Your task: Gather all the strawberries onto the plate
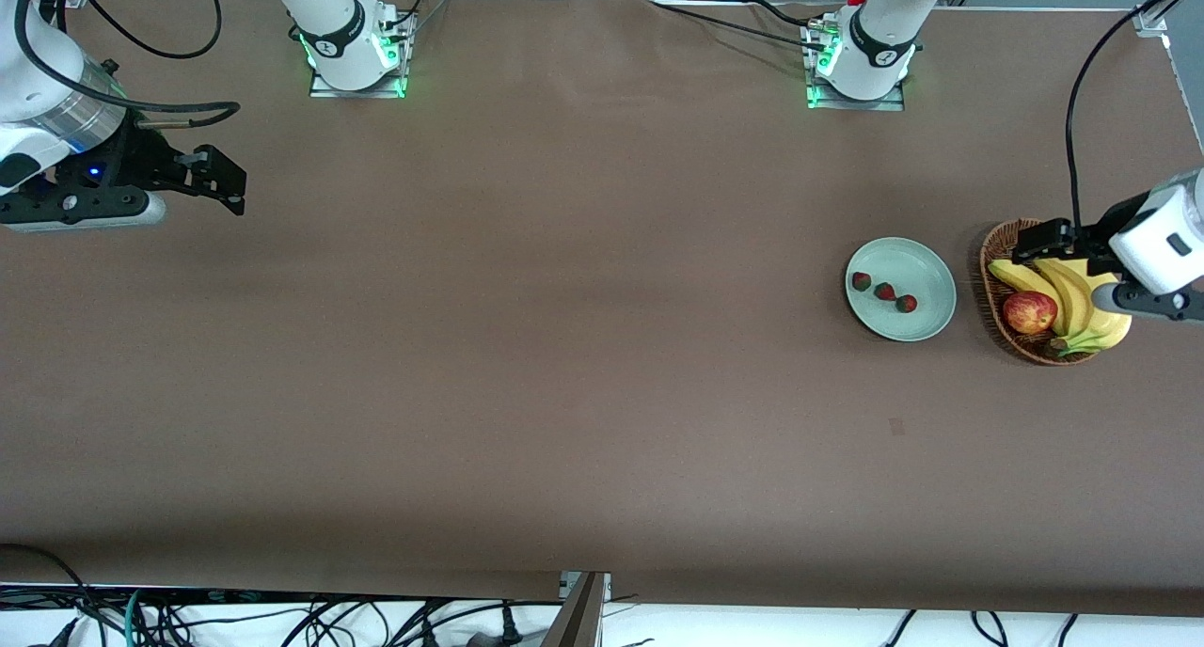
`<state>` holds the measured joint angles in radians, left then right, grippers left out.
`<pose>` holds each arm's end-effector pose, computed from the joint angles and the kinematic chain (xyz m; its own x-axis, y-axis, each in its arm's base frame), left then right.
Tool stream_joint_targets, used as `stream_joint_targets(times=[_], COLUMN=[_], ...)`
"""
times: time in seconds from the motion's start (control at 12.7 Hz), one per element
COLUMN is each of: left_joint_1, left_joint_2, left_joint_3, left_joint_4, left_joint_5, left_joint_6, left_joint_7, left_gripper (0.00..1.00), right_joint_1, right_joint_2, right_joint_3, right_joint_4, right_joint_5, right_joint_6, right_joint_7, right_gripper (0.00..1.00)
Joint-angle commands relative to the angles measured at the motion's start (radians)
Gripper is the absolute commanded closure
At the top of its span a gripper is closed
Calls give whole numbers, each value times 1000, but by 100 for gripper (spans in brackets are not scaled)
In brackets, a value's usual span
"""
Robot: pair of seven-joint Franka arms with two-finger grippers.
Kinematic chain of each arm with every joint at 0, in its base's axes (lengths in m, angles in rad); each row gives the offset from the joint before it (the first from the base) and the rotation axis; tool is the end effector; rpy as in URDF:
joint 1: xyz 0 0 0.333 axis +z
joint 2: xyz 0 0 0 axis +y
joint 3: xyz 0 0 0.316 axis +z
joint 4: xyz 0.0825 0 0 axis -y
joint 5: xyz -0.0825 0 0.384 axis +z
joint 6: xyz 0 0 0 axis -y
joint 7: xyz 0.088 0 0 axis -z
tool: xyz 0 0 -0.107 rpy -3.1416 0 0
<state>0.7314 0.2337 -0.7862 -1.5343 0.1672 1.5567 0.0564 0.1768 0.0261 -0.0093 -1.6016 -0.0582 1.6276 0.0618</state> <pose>0.5988 0.0281 0.5400 0.9828 -0.1179 -0.1418 -0.1182 -0.9930 0.0068 0.5598 0.0887 0.6004 0.9940 0.1089 0.0034 0.1085 -0.9924 0.0582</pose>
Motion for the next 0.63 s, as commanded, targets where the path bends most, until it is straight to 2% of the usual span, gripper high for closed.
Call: stream_joint_targets(times=[0.0,0.24,0.55], left_joint_1=[-182,-355,-552], left_joint_2=[-95,-145,-215], left_joint_3=[198,362,573], left_joint_4=[-15,-32,-113], left_joint_5=[-66,-100,-153], left_joint_6=[10,5,23], left_joint_7=[37,37,26], left_gripper=[0,0,0], right_joint_1=[-2,-6,-5], right_joint_2=[20,18,12], right_joint_3=[3,-6,0], right_joint_4=[41,41,41], right_joint_5=[12,131,133], right_joint_6=[-51,-90,-91], right_joint_7=[0,9,-2], right_gripper=[1,1,1])
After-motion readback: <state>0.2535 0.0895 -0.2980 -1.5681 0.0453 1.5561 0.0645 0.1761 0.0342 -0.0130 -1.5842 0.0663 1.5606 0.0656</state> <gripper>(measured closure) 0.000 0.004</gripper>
